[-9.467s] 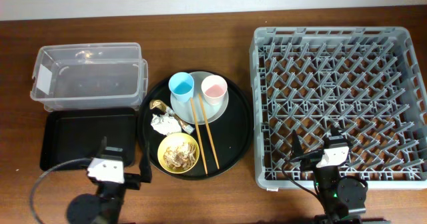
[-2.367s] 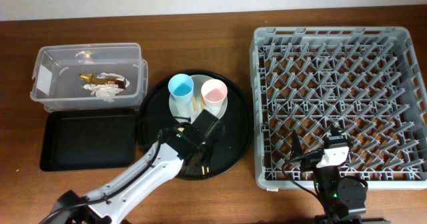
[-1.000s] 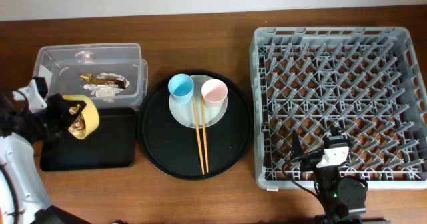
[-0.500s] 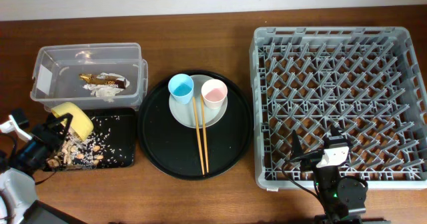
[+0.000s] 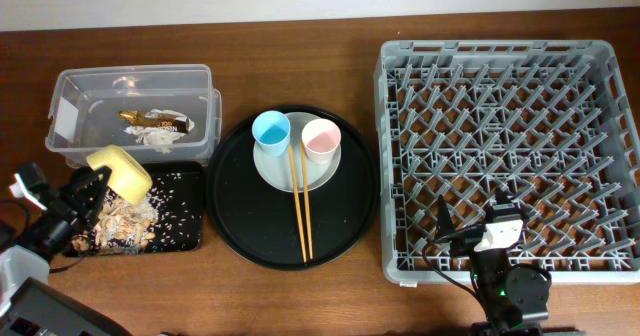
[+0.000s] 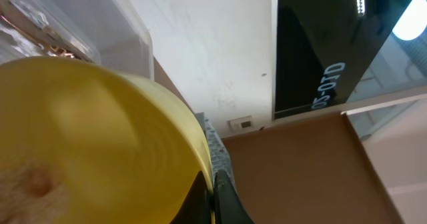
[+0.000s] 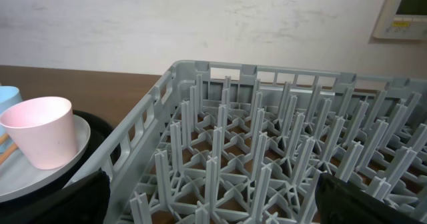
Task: Sort waste into correct bins and load items into the dishwasher rack
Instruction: 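Return the yellow bowl to the serving tray and withdraw the left gripper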
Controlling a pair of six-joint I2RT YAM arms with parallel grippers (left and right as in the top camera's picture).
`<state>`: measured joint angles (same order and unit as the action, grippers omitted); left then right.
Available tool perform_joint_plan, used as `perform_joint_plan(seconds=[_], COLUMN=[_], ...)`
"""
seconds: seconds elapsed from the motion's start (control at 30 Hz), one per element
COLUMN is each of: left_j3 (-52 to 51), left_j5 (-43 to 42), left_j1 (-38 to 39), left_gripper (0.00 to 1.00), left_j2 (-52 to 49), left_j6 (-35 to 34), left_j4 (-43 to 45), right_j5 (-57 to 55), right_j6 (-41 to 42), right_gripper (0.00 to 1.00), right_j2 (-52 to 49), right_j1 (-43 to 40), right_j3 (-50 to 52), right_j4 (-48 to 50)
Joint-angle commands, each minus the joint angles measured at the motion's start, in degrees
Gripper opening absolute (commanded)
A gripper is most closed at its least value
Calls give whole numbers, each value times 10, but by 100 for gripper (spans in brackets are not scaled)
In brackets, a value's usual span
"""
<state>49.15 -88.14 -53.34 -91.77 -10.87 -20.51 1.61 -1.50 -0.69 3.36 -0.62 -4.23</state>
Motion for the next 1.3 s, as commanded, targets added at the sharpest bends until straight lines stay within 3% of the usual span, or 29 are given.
perform_joint_plan(seconds=[0.0,0.13,0.27,0.4,0.47,0.63,0.73,0.83,0.93,1.2,1.27], left_j3=[-4,-4,-4,-4,-3,-3,-3,-4,-4,-4,-4], left_j5=[-21,-19,-21,9,111,577,706,881,970,1087,1094], left_j1=[-2,-1,3,102,181,515,689,853,932,937,937], left_gripper=[0,0,0,0,0,0,0,0,0,1,27], left_j2=[-5,-5,-5,29,80,192,191,186,144,71,71], left_j6=[-54,-77,-77,-75,-76,-75,-81,-132,-170,-169,-169], left_j4=[24,69,28,29,20,-138,-171,-196,-197,-222,-223], right_j5=[3,3,3,3,3,3,3,3,3,3,3], right_j6=[4,4,4,4,4,4,4,4,4,4,4], right_gripper=[98,98,98,98,98,98,98,98,98,98,98], right_j2=[3,3,3,3,3,3,3,3,3,3,3], right_j1=[-4,-4,-4,-4,-4,-4,-4,-4,-4,-4,-4], right_j3=[3,3,3,3,3,3,3,3,3,3,3], right_j4=[-2,-2,-2,-2,-2,-2,-2,-2,-2,-2,-2])
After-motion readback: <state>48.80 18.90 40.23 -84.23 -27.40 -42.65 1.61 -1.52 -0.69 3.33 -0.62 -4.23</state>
